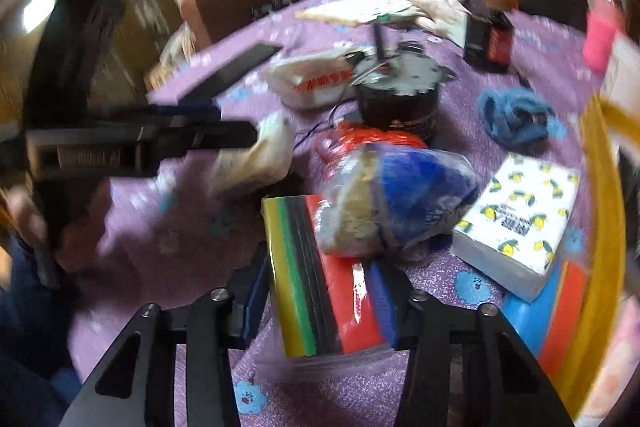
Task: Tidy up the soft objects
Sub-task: 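Grasp the cream tissue pack with the left tool while the right tool grasps the rainbow-striped pack, then carry the cream pack with the left tool while the right tool carries the striped pack to the tray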
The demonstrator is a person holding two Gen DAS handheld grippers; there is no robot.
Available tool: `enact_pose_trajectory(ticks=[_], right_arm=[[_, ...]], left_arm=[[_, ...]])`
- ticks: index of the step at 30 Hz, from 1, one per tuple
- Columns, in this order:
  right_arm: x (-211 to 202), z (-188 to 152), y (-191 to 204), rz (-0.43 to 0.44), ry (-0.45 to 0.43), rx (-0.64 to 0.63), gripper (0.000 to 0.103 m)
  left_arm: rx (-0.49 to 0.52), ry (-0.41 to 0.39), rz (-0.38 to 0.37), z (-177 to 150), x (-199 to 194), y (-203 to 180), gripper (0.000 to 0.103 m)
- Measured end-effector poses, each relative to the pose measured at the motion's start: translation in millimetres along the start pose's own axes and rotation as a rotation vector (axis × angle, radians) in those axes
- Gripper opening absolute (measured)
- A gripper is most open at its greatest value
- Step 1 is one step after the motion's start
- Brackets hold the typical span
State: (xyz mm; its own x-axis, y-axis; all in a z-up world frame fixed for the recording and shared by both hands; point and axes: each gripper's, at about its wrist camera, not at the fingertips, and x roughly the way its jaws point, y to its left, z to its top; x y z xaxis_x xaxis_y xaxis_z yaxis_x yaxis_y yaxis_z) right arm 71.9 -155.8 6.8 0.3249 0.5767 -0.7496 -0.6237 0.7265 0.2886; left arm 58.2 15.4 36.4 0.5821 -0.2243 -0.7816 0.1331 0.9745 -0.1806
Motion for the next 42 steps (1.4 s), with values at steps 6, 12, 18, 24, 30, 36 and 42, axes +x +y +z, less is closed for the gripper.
enact_pose_trajectory(ticks=[6,12,18,24,30,36,42], right_arm=[[-8,1,-29,0.064,-0.023,0.109,0.047],[-10,2,-29,0.067,-0.024,0.118,0.047],[-11,1,-28,0.059,-0.025,0.109,0.047],[-11,1,-26,0.058,-0.026,0.102,0.047],[-11,1,-19,0.03,-0.026,0.073,0.047],[-12,0,-14,0.032,-0.027,0.053,0.047],[-20,2,-12,0.046,-0.067,0.046,0.047]], left_arm=[[0.1,0.022,-0.057,-5,2,-16,0.083],[0.166,0.039,0.01,-11,13,-27,0.083],[0.141,0.05,-0.019,-10,17,-22,0.059],[0.136,0.049,-0.011,-10,19,-23,0.045],[0.035,0.059,0.014,-5,29,-8,0.073],[0.09,0.033,0.1,-8,31,-19,0.044],[0.084,-0.004,0.096,-7,22,-18,0.044]])
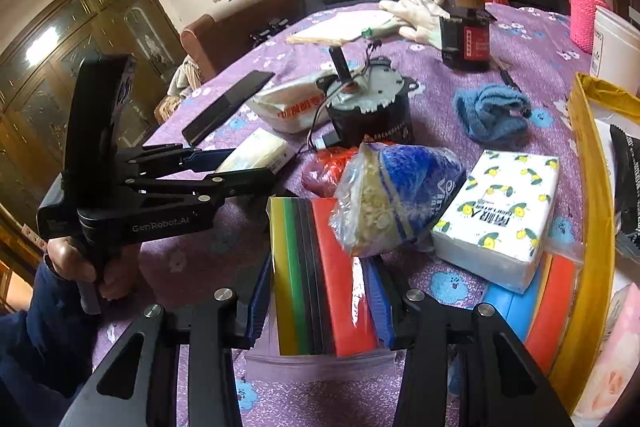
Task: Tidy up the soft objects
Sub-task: 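Carry the cream pack with the left tool while the right tool carries the striped pack to the tray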
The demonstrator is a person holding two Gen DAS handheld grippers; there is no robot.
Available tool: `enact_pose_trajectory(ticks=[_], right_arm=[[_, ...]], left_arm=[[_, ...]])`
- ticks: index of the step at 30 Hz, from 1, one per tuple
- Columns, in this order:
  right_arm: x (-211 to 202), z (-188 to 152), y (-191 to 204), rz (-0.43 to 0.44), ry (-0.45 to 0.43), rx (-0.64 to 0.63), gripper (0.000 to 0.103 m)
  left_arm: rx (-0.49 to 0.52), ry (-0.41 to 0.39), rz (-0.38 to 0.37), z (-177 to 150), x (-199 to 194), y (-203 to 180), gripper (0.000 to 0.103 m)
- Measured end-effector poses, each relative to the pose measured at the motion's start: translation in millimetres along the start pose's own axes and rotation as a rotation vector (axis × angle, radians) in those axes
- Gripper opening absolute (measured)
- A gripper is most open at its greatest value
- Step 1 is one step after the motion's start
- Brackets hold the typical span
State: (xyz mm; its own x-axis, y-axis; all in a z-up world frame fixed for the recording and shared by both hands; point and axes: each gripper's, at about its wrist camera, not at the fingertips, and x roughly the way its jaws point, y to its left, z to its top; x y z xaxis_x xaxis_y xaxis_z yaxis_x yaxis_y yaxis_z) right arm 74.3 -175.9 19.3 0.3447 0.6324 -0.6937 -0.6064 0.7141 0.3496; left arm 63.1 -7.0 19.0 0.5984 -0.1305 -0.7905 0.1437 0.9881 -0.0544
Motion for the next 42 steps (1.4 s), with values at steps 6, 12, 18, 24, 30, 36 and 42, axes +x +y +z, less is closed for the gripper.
enact_pose_trajectory(ticks=[6,12,18,24,30,36,42], right_arm=[[-17,4,-1,0.053,-0.077,0.019,0.047],[-24,8,-1,0.077,-0.107,0.022,0.047],[-8,5,8,-0.012,-0.006,-0.034,0.065],[10,-2,17,-0.053,0.084,-0.097,0.071],[12,-8,25,-0.118,0.068,-0.152,0.044],[-18,-1,27,-0.041,-0.088,-0.139,0.043],[-39,10,13,-0.017,-0.207,-0.053,0.043]], left_arm=[[0.011,-0.126,-0.045,2,-27,-8,0.044],[0.016,-0.154,-0.044,3,-31,-14,0.044],[-0.005,-0.142,-0.038,3,-30,-10,0.044],[-0.006,-0.137,-0.032,3,-28,-8,0.044],[-0.005,-0.143,-0.029,3,-28,-8,0.044],[-0.003,-0.166,-0.033,4,-33,-8,0.044],[-0.001,-0.198,-0.038,4,-39,-11,0.044]])
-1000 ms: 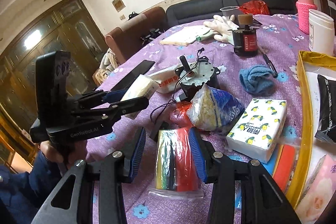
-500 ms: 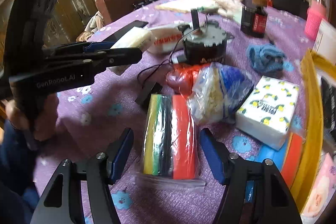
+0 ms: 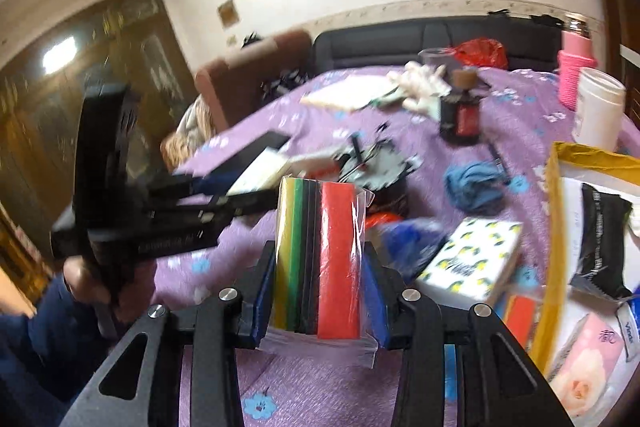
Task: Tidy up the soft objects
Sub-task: 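Carry the cream pack with the left tool while the right tool carries the striped pack to the tray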
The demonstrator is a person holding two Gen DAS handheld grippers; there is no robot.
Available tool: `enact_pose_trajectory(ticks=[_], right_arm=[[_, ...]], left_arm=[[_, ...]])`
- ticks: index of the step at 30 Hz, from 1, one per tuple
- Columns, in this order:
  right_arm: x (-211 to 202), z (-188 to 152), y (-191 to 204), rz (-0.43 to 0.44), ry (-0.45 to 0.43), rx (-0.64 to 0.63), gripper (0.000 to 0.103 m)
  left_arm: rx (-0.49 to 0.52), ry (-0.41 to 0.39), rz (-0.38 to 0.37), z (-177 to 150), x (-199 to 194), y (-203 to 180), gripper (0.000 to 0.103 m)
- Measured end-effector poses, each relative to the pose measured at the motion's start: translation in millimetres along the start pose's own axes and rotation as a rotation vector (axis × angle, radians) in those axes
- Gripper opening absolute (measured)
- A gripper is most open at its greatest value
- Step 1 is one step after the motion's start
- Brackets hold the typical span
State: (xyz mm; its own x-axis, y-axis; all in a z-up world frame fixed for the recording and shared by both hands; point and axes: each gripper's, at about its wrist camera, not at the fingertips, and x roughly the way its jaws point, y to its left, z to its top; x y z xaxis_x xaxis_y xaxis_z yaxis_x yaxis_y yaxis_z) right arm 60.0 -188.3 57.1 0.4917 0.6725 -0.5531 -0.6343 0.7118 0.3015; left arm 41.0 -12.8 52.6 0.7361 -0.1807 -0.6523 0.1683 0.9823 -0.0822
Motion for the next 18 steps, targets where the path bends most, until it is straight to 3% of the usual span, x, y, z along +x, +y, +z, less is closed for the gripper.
enact_pose_trajectory(ticks=[18], right_arm=[[-23,6,-36,-0.099,-0.091,0.122,0.043]], left_arm=[[0.107,-0.015,0.092,-2,4,-37,0.044]])
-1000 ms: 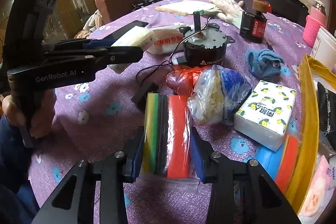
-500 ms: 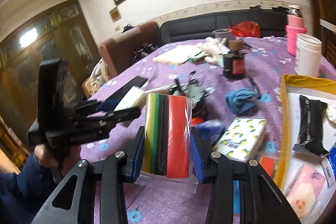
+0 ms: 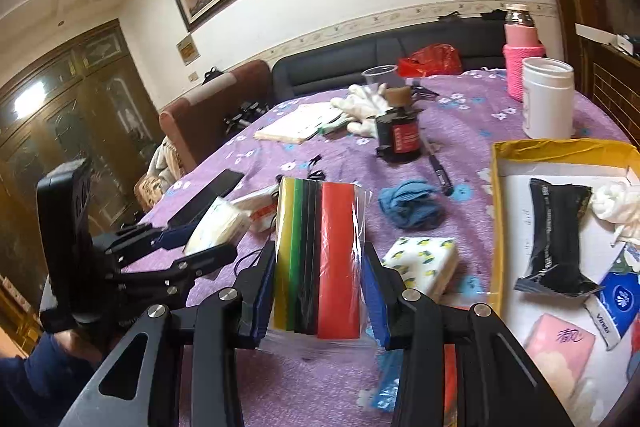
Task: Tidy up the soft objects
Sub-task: 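Carry the cream pack with the left tool while the right tool carries the striped pack to the tray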
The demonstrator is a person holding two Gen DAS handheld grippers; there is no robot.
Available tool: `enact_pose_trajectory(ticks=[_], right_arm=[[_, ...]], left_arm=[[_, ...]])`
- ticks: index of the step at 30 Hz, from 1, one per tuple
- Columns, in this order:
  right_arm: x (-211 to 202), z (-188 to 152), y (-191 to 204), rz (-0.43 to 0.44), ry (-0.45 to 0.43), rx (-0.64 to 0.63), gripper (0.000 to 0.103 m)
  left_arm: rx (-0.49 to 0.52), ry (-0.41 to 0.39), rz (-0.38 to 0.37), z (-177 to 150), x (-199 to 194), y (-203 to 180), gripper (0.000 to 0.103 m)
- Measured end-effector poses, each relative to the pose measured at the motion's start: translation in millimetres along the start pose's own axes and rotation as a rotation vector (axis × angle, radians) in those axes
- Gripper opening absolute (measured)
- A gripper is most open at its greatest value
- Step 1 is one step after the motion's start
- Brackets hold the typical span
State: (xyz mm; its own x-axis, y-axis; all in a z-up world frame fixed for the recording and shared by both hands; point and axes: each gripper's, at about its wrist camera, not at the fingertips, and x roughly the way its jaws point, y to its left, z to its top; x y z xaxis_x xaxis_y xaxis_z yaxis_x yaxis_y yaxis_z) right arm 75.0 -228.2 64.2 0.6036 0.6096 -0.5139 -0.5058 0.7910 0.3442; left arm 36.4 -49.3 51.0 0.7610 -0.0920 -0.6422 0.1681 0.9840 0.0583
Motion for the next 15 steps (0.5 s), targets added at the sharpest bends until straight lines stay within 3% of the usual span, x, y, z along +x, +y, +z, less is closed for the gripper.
enact_pose_trajectory(ticks=[15], right_arm=[[-33,10,-28,-0.016,-0.089,0.123,0.043]], left_arm=[[0.053,0.01,-0.016,14,-4,-37,0.044]])
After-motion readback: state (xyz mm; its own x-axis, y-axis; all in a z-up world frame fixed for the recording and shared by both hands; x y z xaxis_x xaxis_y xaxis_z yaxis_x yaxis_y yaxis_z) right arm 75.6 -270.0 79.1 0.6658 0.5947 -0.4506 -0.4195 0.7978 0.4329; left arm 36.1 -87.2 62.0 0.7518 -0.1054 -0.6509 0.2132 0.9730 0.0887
